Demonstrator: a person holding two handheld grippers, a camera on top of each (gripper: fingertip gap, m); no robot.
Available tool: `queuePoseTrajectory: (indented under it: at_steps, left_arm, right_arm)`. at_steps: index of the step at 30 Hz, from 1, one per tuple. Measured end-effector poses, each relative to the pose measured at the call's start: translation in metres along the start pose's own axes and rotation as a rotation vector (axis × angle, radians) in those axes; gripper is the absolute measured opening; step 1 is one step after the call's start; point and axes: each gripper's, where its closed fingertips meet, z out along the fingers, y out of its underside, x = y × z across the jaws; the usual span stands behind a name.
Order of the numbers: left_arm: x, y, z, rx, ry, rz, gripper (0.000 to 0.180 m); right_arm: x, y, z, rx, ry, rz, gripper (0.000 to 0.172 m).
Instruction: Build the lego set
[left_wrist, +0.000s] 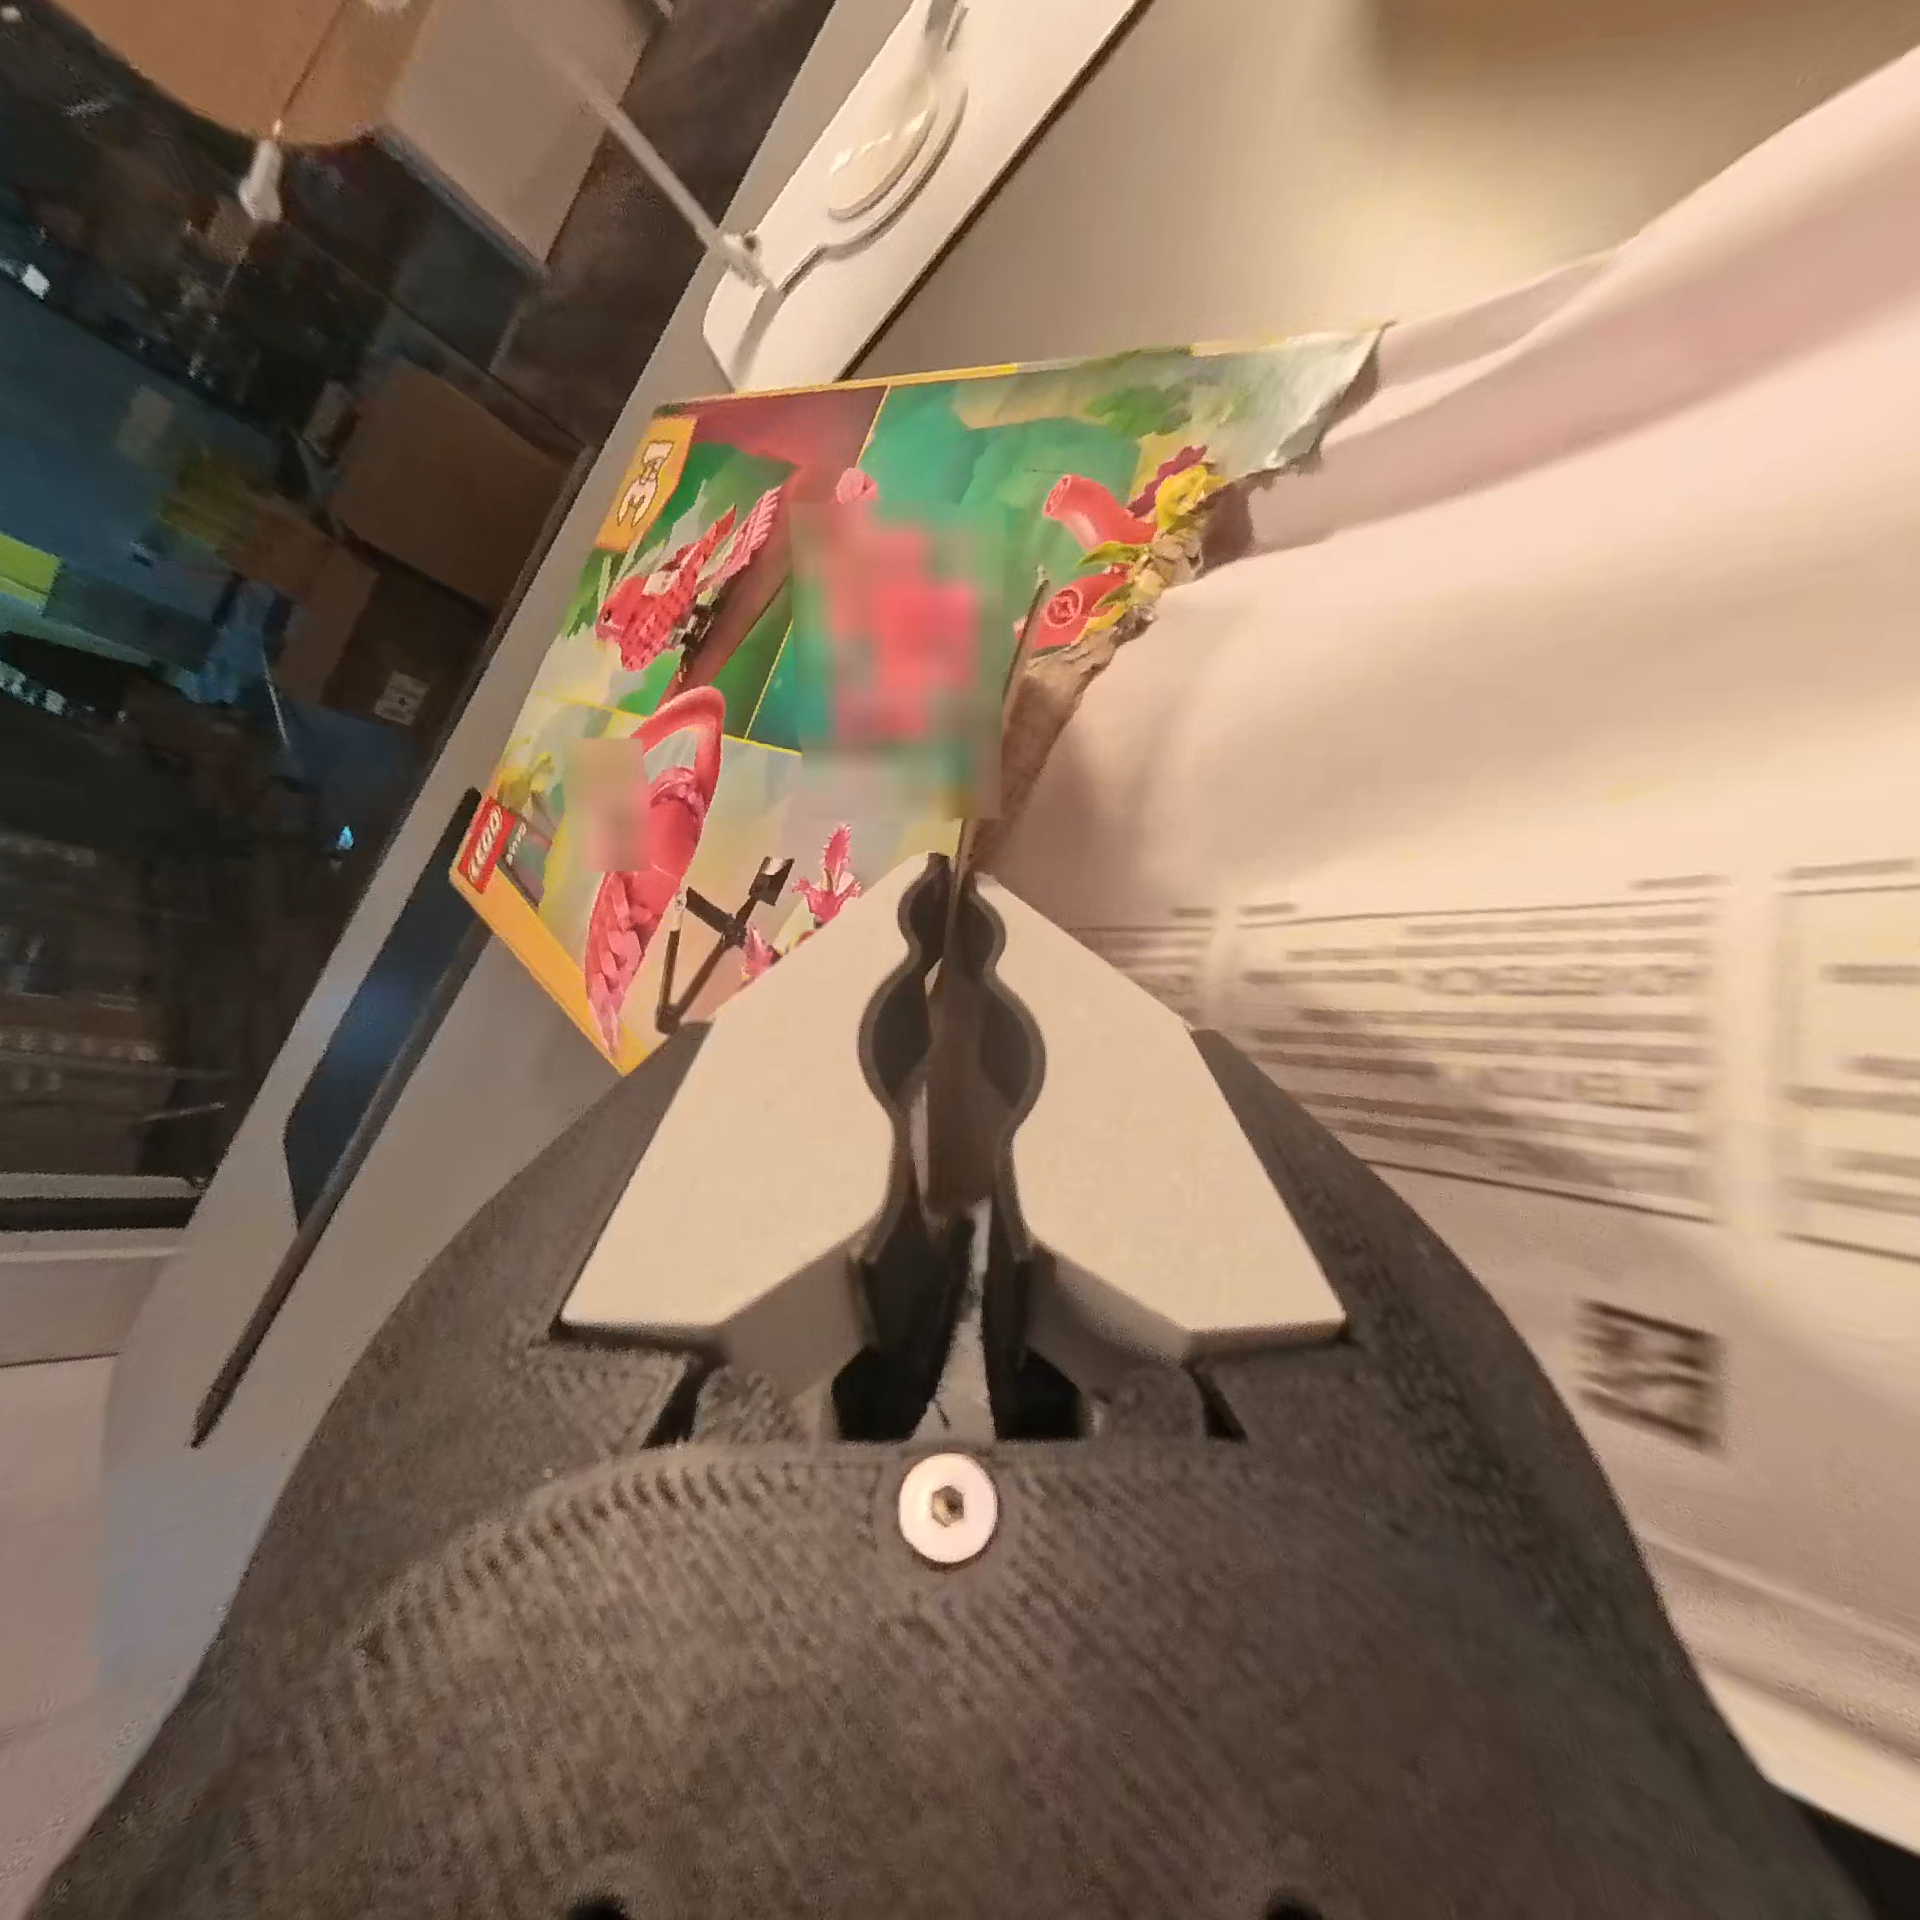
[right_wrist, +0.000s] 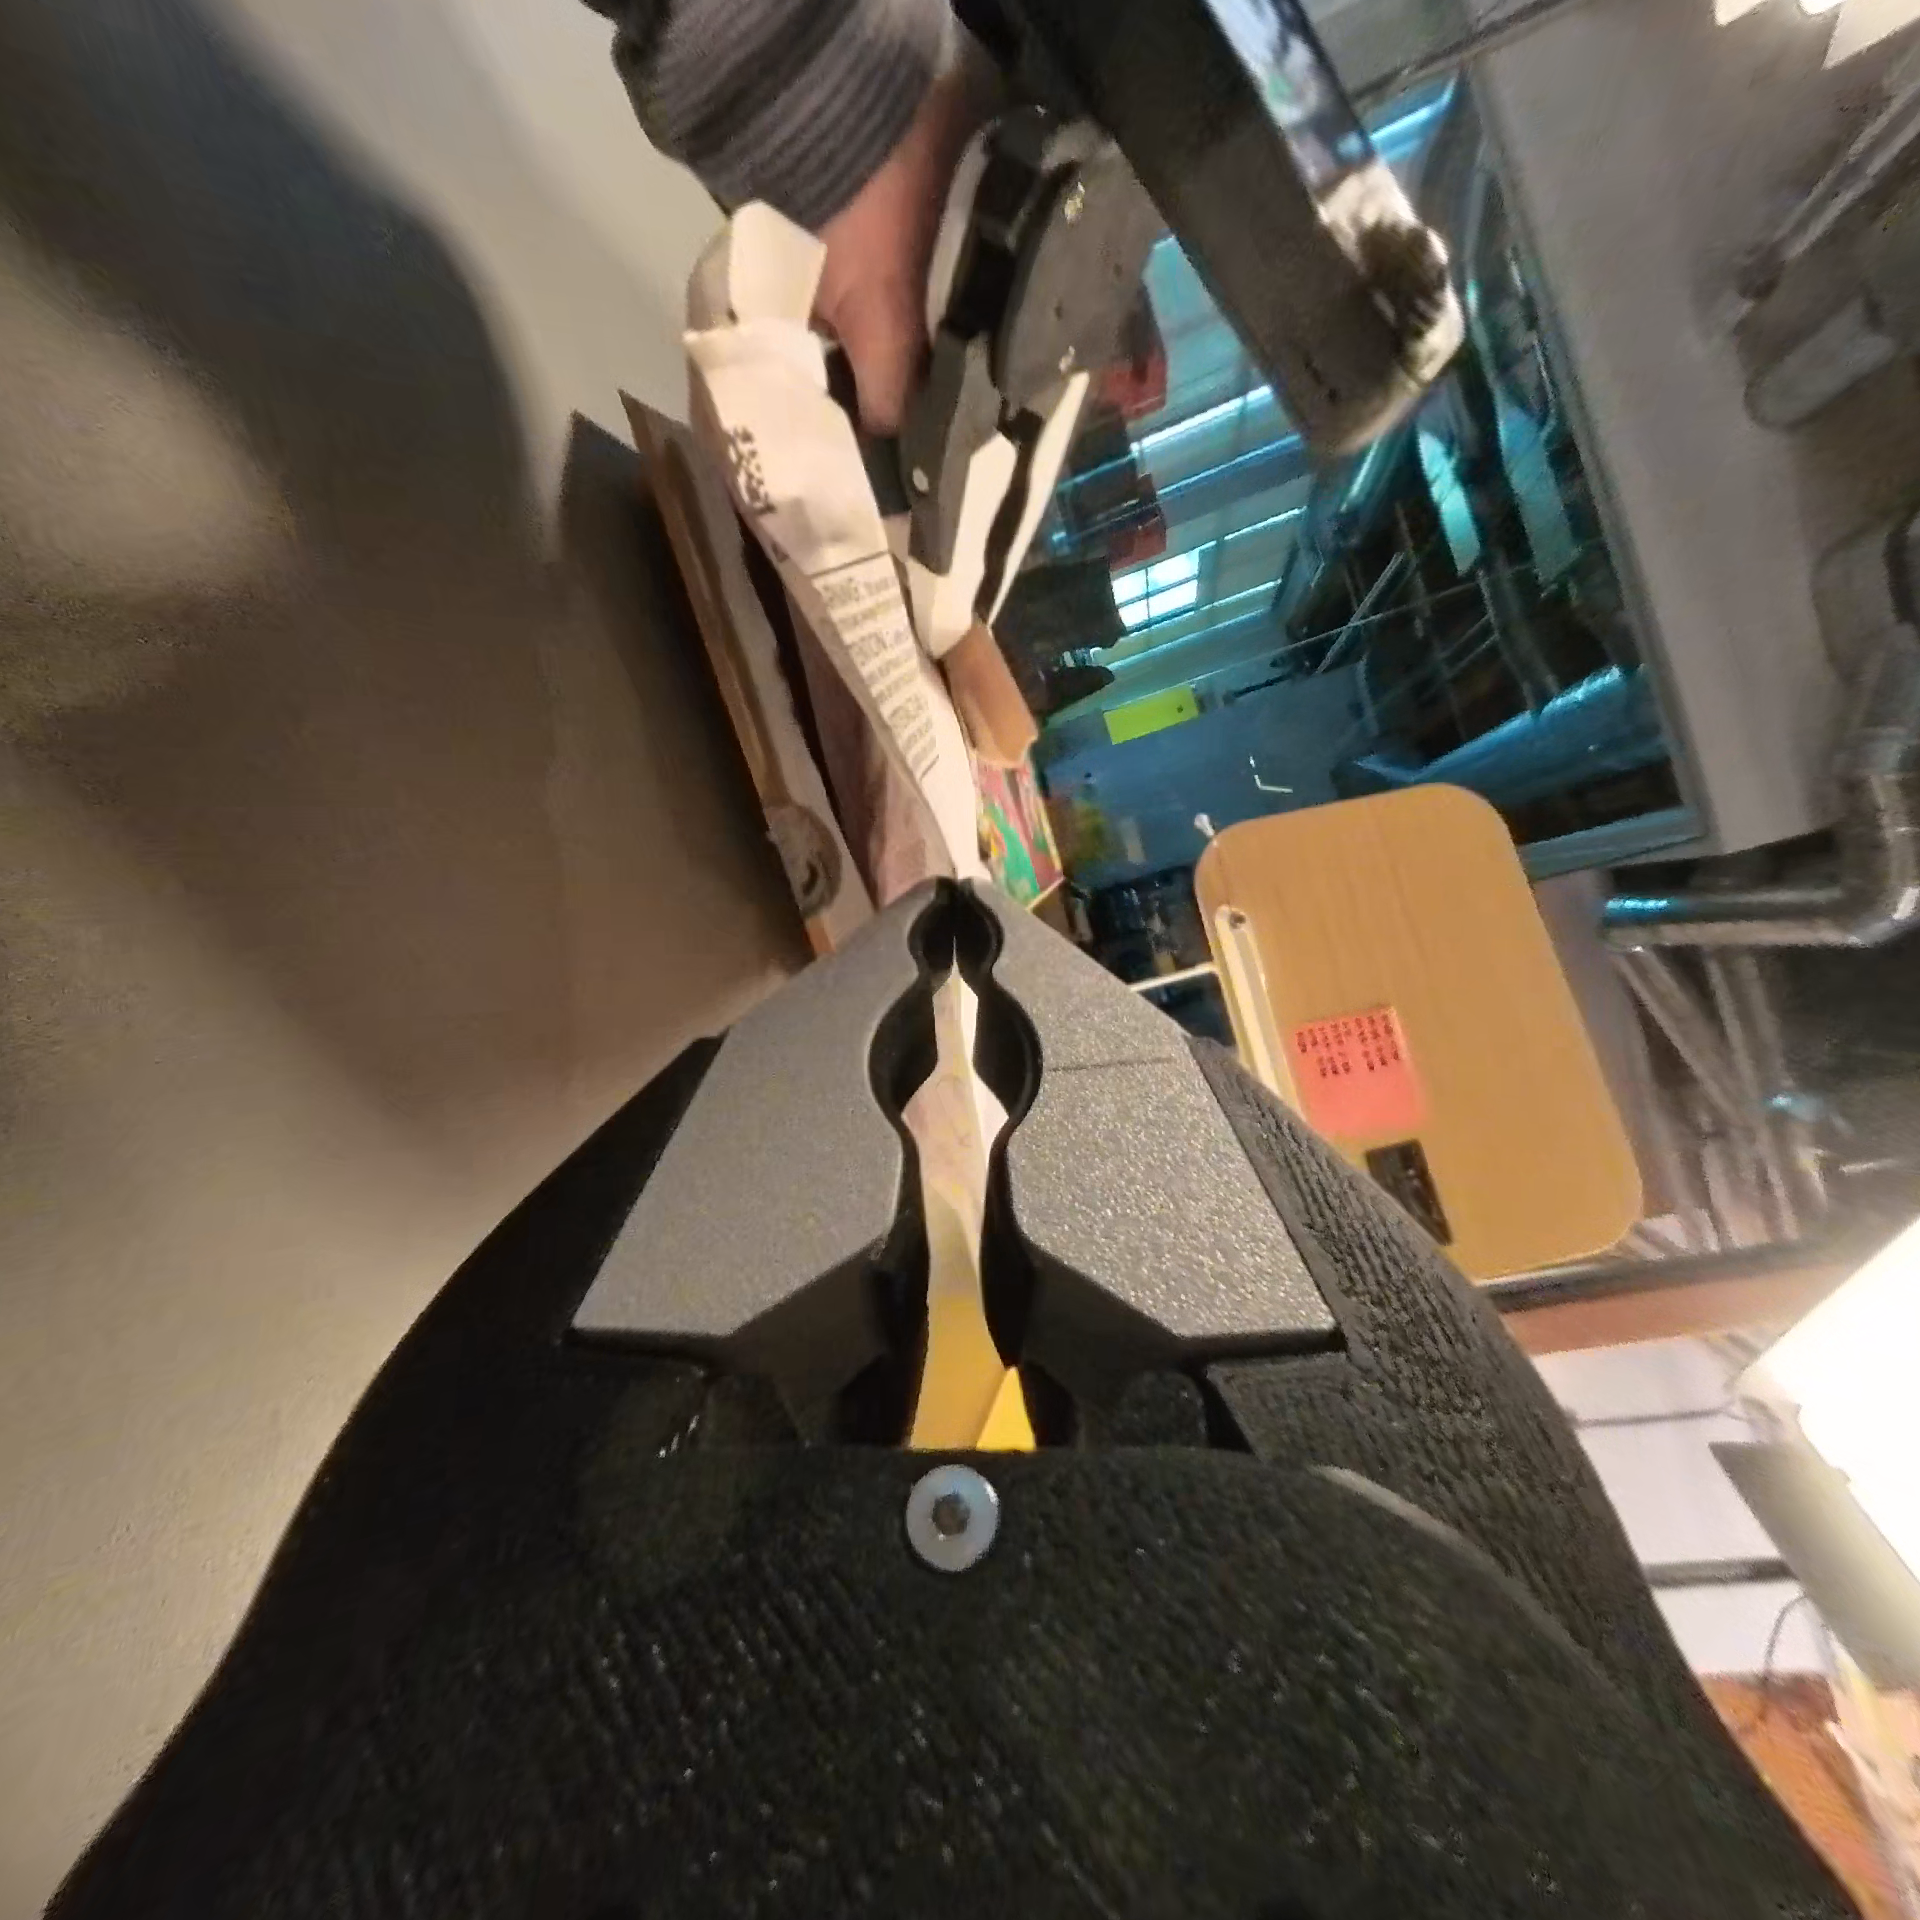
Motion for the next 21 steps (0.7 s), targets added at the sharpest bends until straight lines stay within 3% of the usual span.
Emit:
queuePoseTrajectory:
  at_steps: [10, 13, 15, 21]
  left_arm:
    - [-0.013, 0.013, -0.003, 0.004, -0.023, -0.027, 0.001]
    - [-0.037, 0.038, 0.004, -0.080, -0.123, -0.019, 0.001]
    - [-0.045, 0.045, 0.004, -0.071, -0.115, -0.054, 0.001]
    - [-0.055, 0.059, -0.003, -0.073, -0.104, -0.089, 0.001]
  right_arm:
    - [0.021, -0.005, -0.020, 0.054, 0.056, 0.094, 0.000]
    - [0.054, -0.015, -0.038, 0.105, 0.139, 0.152, 0.000]
    - [0.069, -0.013, -0.043, 0.094, 0.173, 0.139, 0.000]
    - [0.075, 0.004, -0.041, 0.051, 0.189, 0.139, 0.000]
